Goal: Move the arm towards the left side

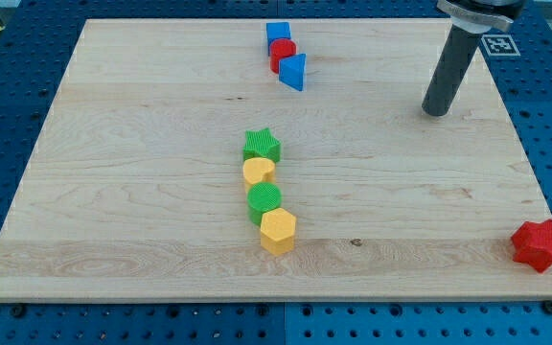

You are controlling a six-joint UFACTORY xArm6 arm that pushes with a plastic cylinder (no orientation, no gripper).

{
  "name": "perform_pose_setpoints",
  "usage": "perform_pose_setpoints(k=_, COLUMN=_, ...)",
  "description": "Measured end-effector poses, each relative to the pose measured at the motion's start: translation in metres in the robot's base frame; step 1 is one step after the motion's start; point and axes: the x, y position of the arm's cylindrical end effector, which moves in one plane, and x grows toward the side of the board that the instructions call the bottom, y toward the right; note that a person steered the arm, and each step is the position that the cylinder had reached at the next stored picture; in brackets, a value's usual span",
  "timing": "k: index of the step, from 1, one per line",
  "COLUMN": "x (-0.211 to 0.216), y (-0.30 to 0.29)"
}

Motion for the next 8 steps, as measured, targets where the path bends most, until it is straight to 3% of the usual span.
perform_pose_setpoints(k=3, x=0.0, y=0.003)
perform_pose_setpoints(k=7, x=0.072, y=0.041)
perform_pose_setpoints(k=8, x=0.072, y=0.071)
